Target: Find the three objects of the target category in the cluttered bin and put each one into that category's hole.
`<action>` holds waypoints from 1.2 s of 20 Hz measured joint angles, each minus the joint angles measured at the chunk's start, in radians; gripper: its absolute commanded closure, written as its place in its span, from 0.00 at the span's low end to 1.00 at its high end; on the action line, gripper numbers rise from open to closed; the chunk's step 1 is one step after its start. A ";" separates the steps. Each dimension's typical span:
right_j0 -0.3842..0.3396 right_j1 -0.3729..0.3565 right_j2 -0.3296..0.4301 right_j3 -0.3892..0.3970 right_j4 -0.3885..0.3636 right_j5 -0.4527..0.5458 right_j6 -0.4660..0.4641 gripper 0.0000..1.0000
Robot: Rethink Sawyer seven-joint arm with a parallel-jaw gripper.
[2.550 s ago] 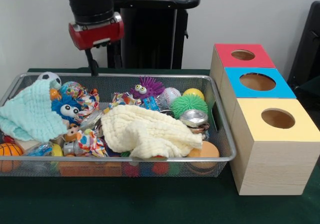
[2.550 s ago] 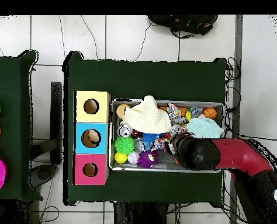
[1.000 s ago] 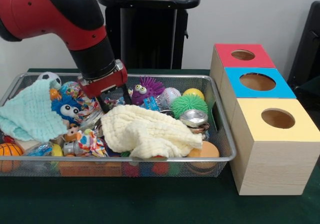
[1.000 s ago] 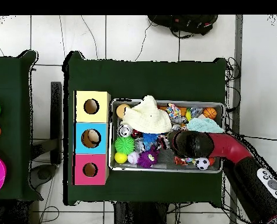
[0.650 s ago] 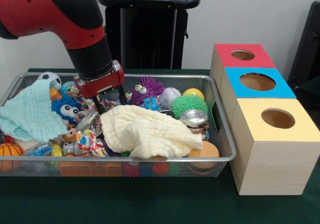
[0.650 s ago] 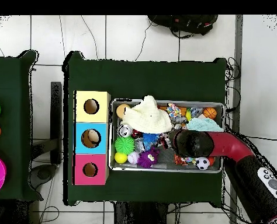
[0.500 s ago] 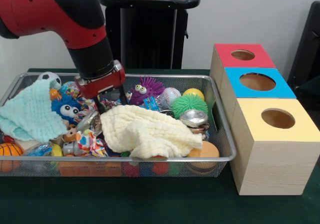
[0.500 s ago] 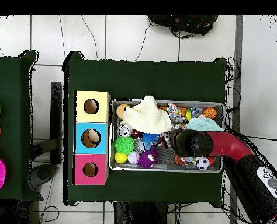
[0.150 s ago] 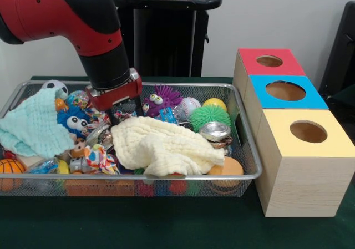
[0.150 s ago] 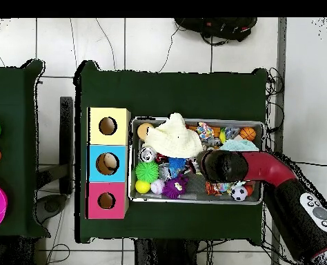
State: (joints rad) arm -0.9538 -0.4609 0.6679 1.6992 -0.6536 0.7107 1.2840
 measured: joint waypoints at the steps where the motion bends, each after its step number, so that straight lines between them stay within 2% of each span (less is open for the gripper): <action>1: 0.001 0.000 0.002 -0.002 0.000 0.000 0.000 0.00; 13: -0.001 0.002 0.068 -0.045 -0.010 0.000 -0.010 0.00; 24: -0.003 -0.013 0.115 -0.149 -0.030 0.000 -0.110 0.00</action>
State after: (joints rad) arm -0.9568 -0.4735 0.7826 1.5498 -0.6840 0.7111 1.1735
